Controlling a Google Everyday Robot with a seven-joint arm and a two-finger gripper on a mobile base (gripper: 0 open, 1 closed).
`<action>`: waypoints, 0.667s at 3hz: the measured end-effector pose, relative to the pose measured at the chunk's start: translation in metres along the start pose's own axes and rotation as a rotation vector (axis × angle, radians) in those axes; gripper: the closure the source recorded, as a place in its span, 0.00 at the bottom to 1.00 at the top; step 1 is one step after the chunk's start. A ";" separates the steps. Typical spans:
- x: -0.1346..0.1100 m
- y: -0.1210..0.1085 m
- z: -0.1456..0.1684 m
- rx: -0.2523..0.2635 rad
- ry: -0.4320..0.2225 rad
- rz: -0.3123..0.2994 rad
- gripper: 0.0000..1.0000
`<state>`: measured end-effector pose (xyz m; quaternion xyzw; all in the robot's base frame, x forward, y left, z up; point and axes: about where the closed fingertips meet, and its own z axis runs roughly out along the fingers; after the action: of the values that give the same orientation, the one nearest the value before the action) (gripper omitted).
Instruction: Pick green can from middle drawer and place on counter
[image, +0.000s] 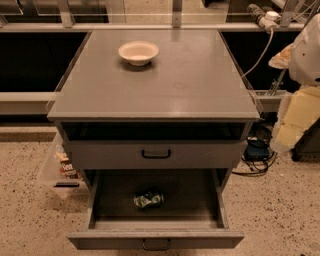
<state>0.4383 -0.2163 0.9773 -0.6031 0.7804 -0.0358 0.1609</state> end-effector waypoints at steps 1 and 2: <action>0.000 0.000 0.000 0.000 0.000 0.000 0.00; -0.002 0.007 0.004 0.026 -0.046 0.004 0.00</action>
Offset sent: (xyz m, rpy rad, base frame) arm -0.0172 0.0109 -0.0198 0.1253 -0.0994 0.0067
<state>0.4330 -0.2124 0.9724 -0.6000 0.7773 -0.0317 0.1865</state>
